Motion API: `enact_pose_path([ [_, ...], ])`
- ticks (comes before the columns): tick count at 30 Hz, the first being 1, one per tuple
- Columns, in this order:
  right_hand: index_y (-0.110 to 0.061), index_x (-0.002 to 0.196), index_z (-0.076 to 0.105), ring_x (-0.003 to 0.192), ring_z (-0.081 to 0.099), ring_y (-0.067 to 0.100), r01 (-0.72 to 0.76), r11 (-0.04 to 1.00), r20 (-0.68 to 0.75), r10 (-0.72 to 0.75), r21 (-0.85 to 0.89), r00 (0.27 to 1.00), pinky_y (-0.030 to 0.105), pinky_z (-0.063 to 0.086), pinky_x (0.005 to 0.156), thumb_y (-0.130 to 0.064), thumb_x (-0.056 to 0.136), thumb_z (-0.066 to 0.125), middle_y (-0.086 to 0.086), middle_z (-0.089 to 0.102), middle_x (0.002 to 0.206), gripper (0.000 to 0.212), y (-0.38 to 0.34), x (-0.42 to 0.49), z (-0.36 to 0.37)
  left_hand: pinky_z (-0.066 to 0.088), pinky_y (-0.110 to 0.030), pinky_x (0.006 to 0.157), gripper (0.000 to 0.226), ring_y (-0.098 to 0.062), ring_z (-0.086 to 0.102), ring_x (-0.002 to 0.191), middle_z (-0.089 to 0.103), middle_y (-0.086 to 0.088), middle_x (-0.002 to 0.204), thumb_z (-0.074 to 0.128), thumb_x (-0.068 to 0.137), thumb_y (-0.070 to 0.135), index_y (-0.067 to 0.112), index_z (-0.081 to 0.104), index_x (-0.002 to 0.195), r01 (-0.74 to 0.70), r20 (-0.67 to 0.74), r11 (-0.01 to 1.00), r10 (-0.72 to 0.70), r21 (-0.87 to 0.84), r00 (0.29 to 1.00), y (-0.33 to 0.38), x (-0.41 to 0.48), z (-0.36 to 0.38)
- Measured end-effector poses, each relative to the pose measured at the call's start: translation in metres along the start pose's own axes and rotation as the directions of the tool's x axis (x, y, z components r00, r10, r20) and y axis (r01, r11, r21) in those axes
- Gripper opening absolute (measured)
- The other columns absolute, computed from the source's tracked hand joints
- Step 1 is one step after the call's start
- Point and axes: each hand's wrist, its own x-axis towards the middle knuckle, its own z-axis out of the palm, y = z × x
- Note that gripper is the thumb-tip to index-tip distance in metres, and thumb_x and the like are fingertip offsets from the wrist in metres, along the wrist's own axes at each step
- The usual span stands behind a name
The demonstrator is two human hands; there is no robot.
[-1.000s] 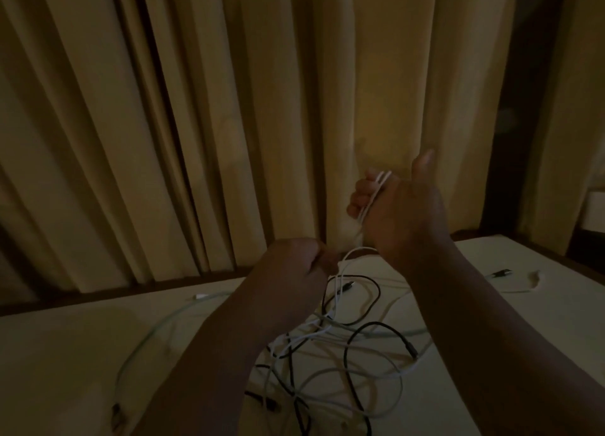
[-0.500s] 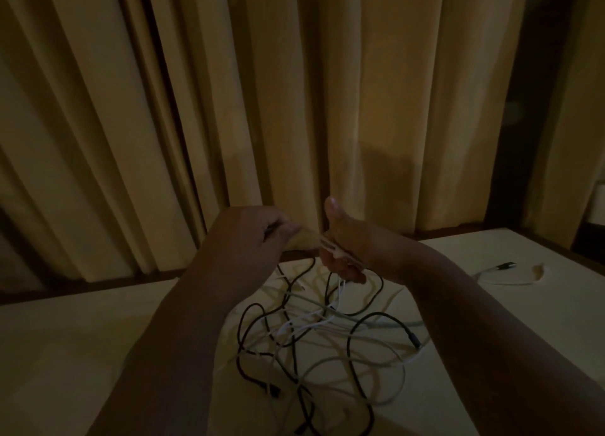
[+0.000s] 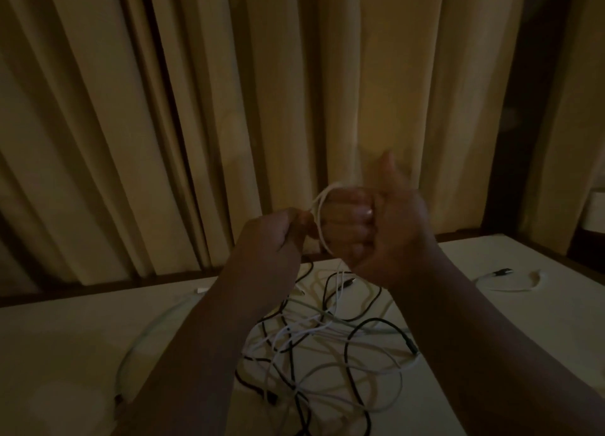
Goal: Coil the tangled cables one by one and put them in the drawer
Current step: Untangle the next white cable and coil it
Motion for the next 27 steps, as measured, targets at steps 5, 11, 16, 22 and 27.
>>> enact_pose_path([
  [5, -0.013, 0.084, 0.049, 0.063, 0.039, 0.012, 0.319, 0.942, -0.112, -0.308, 0.105, 0.945, 0.025, 0.039, 0.056, -0.083, 0.087, 0.023, -0.003, 0.036, 0.074, 0.075, -0.008, -0.003, 0.005, 0.042, -0.038, 0.052, 0.034, -0.012, 0.045, 0.049, 0.049, 0.006, 0.057, 0.045, 0.104, 0.037, 0.022, 0.061, 0.077, 0.007, 0.11, 0.993, -0.02, 0.117, 0.994, 0.014, -0.005, 0.011],
  [11, -0.013, 0.085, 0.051, 0.063, 0.04, 0.015, 0.342, 0.894, -0.438, -0.442, -0.289, 0.783, 0.033, 0.037, 0.064, -0.074, 0.095, 0.016, 0.0, 0.04, 0.07, 0.07, -0.013, 0.005, 0.013, 0.028, -0.016, 0.042, 0.028, -0.002, 0.048, 0.046, 0.048, 0.008, 0.058, 0.045, 0.105, 0.035, 0.022, 0.068, 0.096, 0.006, 0.274, 0.952, -0.094, 0.306, 0.957, 0.023, -0.005, 0.008],
  [16, -0.017, 0.094, 0.057, 0.059, 0.048, 0.012, -0.012, 0.625, -0.486, -0.595, -0.781, 0.64, 0.033, 0.046, 0.063, -0.066, 0.087, 0.033, -0.003, 0.049, 0.069, 0.055, 0.003, 0.021, -0.004, 0.032, -0.021, 0.048, 0.024, -0.007, 0.045, 0.05, 0.052, 0.005, 0.066, 0.047, 0.105, 0.033, 0.023, 0.062, 0.088, 0.002, 0.366, 0.937, -0.139, 0.349, 0.92, 0.025, -0.006, 0.002],
  [22, -0.013, 0.094, 0.05, 0.068, 0.043, 0.0, -0.168, 0.071, -0.181, -0.464, -0.983, 0.867, 0.026, 0.044, 0.067, -0.077, 0.091, 0.019, -0.005, 0.044, 0.084, 0.071, 0.02, 0.004, -0.018, 0.051, -0.034, 0.057, 0.022, -0.016, 0.065, 0.068, 0.063, 0.004, 0.073, 0.057, 0.1, 0.027, 0.03, 0.063, 0.079, 0.076, 0.327, 0.939, -0.192, 0.336, 0.925, 0.025, -0.006, -0.021],
  [27, -0.016, 0.072, 0.058, 0.054, 0.045, 0.009, -0.413, 0.228, -0.442, -0.096, -0.882, 0.892, 0.027, 0.038, 0.057, -0.093, 0.073, 0.011, -0.005, 0.051, 0.061, 0.089, 0.015, 0.004, -0.02, 0.036, -0.022, 0.054, 0.02, -0.008, 0.057, 0.067, 0.063, 0.005, 0.074, 0.054, 0.101, 0.031, 0.029, 0.067, 0.086, 0.029, 0.237, 0.941, -0.115, 0.338, 0.965, 0.013, -0.004, -0.032],
])
